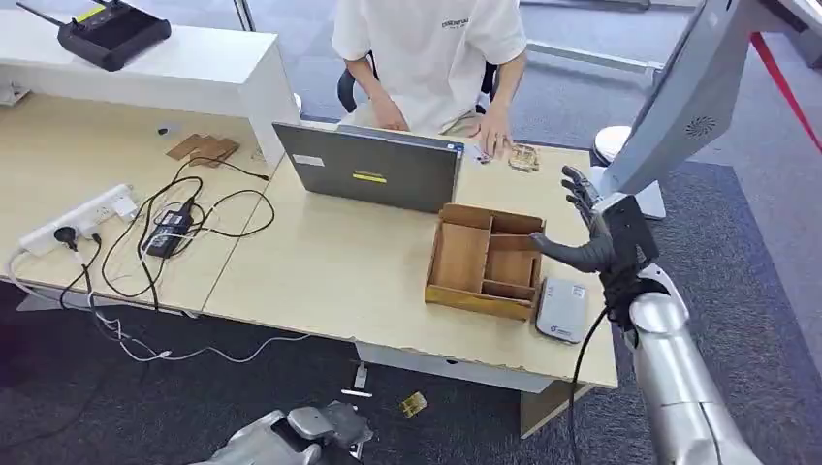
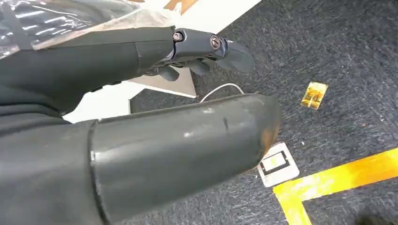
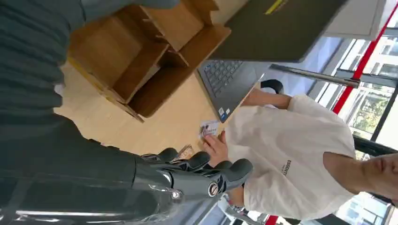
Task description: Pass the card to the sensor for recognition and then transmit it.
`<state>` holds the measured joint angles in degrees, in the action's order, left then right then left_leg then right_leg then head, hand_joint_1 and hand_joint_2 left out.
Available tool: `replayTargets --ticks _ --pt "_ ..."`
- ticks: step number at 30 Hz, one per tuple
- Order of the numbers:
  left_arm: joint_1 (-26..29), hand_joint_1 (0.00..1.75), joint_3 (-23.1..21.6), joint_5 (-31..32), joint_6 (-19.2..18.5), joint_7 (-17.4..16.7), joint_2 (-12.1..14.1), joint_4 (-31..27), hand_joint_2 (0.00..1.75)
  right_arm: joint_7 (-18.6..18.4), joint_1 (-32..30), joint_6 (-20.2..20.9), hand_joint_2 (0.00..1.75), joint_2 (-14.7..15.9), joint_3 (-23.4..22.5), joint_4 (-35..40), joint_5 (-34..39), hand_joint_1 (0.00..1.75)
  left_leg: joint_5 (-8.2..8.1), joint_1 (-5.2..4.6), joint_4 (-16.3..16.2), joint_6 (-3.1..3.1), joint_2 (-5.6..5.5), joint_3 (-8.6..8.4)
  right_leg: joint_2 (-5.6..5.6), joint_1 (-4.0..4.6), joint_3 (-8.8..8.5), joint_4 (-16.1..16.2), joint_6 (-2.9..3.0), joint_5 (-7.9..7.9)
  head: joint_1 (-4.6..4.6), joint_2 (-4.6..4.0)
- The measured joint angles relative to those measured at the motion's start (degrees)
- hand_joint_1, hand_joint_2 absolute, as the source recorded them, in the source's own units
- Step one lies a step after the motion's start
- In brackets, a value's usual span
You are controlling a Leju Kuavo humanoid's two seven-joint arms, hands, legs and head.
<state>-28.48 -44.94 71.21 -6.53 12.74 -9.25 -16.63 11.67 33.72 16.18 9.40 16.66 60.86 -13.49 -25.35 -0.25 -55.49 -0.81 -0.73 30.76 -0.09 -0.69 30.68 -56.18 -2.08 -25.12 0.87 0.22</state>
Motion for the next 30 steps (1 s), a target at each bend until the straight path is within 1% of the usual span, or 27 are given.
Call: replayTargets --ticks 4,7,10,14,17,19,22,24,25,27,30 --pt "-0.13 0.00 0.00 0.24 0.44 -0.02 0.11 0.00 0.00 -1.38 -4.16 1.75 1.75 1.05 1.66 6.86 -6.99 0.00 0.00 0.00 0.03 0.00 0.04 0.01 0.00 0.01 0.00 -0.01 0.00 0.00 0.00 0.00" --pt "-0.20 0.00 0.00 0.42 0.55 -0.04 0.13 0.00 0.00 -2.49 -6.60 1.64 1.75 1.22 3.63 10.84 -12.18 0.00 0.00 0.00 0.03 0.00 0.03 0.01 0.00 0.00 0.00 -0.01 0.00 0.00 0.00 0.00" --pt "-0.22 0.00 0.00 0.57 0.57 -0.04 0.11 0.00 0.00 -3.11 -8.64 0.45 1.75 1.18 5.95 13.74 -17.51 0.00 0.00 0.01 0.03 0.00 0.01 0.02 0.00 0.01 0.00 0.00 0.01 -0.01 0.00 0.00" --pt "-0.24 0.00 0.00 0.77 0.59 -0.13 0.13 0.00 0.00 -4.59 -10.96 -3.35 1.75 0.83 8.92 15.88 -24.94 0.00 0.00 0.01 0.04 0.00 0.03 0.03 0.00 0.01 0.00 -0.01 0.01 -0.01 0.00 0.00" --pt "-0.25 0.00 0.02 0.79 0.72 -0.35 0.15 0.00 0.00 -6.40 -11.74 -7.21 1.75 0.37 11.30 16.21 -30.78 0.00 0.00 0.00 0.05 0.00 0.02 0.03 0.00 0.01 0.00 0.00 0.01 -0.01 0.00 0.00" --pt "-0.25 0.00 0.02 0.79 0.98 -0.59 0.15 0.00 0.00 -9.06 -12.04 -10.33 1.75 0.15 12.69 16.15 -35.69 0.00 0.00 0.00 0.05 0.00 0.02 0.03 0.00 0.01 0.00 -0.01 0.01 -0.01 0.00 0.00" --pt "-0.25 0.00 0.11 0.76 1.36 -0.90 0.15 0.00 0.00 -13.28 -12.45 -17.26 1.75 -0.63 15.30 14.88 -45.16 0.00 0.00 0.01 0.05 0.00 0.02 0.03 0.00 0.01 0.00 -0.01 0.01 -0.01 0.00 0.00" --pt "-0.24 0.00 0.15 0.76 1.51 -1.12 0.15 0.00 0.00 -15.56 -12.62 -21.63 1.75 -1.18 16.74 13.24 -49.34 0.00 0.00 0.01 0.05 0.00 0.02 0.03 0.00 0.01 0.00 -0.01 0.01 -0.01 0.00 0.00" --pt "-0.24 0.00 0.17 0.79 1.53 -1.20 0.15 0.00 0.00 -16.66 -12.74 -24.47 1.75 -1.51 17.44 12.27 -51.52 0.00 0.00 0.01 0.05 0.01 0.01 0.04 0.00 0.01 0.00 -0.01 0.01 -0.01 0.00 0.00" --pt "-0.23 0.00 0.17 0.92 1.60 -1.20 0.15 0.00 0.00 -18.12 -12.80 -29.41 1.75 -2.25 18.89 9.89 -54.73 0.00 0.00 0.01 0.05 0.01 0.02 0.04 0.00 0.01 0.01 -0.01 0.01 -0.01 0.00 0.00" --pt "-0.21 0.00 0.17 1.25 1.77 -1.20 0.15 0.00 0.00 -19.76 -13.01 -34.63 1.75 -3.41 20.35 6.13 -56.06 0.00 0.00 0.02 0.05 0.01 0.01 0.05 0.00 0.02 0.01 -0.01 0.02 -0.02 -0.02 0.00"
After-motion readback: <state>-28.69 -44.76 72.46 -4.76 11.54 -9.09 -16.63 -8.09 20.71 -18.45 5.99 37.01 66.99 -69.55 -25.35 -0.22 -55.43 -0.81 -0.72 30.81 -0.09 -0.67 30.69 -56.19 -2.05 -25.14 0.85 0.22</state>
